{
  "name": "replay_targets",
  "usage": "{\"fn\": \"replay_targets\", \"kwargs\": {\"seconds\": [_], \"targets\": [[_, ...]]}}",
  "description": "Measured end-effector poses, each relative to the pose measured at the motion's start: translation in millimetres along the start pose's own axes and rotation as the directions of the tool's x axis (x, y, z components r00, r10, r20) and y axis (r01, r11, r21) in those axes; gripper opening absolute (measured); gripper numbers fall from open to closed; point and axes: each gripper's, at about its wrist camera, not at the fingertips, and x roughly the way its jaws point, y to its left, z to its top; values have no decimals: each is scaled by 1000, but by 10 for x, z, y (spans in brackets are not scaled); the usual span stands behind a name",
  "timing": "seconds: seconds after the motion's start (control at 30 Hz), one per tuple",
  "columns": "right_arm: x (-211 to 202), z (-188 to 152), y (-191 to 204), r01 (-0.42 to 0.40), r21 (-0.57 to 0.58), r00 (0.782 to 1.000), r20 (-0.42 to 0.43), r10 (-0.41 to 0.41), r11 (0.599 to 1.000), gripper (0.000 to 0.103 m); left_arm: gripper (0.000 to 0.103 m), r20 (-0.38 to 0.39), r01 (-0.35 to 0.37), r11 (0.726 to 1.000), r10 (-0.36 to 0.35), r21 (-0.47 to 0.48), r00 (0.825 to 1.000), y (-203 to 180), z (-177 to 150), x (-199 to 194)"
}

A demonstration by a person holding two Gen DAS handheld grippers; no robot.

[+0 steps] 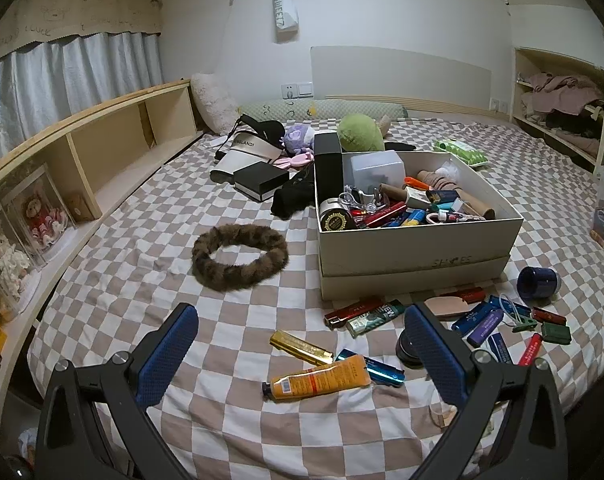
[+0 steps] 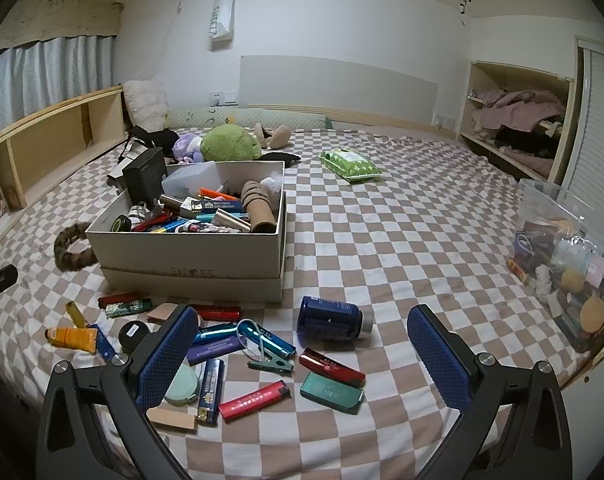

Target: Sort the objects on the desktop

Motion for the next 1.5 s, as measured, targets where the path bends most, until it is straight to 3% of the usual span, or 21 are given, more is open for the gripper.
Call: {"fn": "replay_targets", "kwargs": {"seconds": [1.5], "targets": [[72,-2,4,-11,-7,1000,-21,11,1000,103,103,-17,2,1000,-2,-5,1000,-35,-24,41]]}}
